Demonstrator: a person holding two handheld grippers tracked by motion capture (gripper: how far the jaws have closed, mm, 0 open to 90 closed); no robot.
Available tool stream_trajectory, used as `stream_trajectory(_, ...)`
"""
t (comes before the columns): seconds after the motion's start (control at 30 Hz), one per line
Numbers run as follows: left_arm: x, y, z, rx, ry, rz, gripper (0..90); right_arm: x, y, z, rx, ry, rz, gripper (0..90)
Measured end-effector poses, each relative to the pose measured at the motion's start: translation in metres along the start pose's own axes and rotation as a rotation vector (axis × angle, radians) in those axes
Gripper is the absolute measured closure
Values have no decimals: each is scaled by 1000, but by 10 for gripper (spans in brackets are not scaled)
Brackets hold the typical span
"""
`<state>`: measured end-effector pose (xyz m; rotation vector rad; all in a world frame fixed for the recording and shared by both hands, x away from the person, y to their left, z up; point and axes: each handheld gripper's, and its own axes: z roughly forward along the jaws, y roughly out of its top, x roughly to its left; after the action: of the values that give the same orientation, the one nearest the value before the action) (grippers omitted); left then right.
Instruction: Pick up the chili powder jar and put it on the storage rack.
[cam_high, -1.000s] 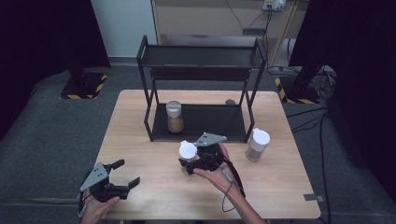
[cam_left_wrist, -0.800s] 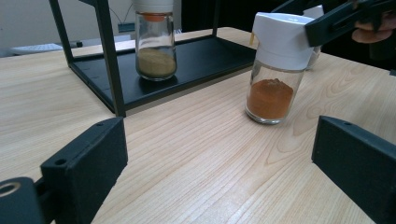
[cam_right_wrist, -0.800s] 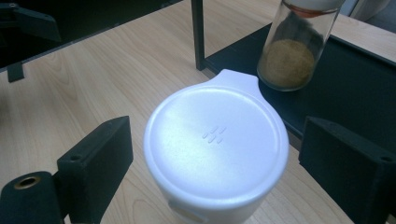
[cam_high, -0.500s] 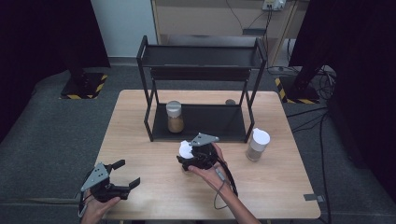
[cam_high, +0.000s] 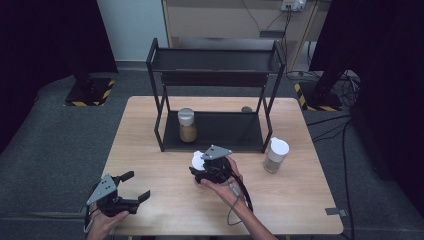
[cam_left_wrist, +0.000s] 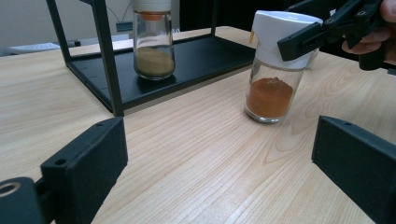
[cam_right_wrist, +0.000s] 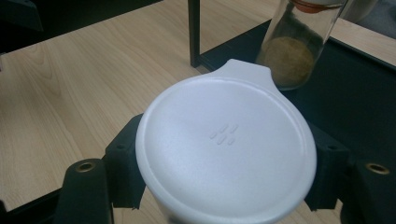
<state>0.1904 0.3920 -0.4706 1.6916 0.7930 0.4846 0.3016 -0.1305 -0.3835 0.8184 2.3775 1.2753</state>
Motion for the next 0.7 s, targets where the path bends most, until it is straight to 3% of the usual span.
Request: stream_trajectory(0.7, 0, 0, 1, 4, -5, -4, 23, -17, 32, -24, -5, 40, -28, 311)
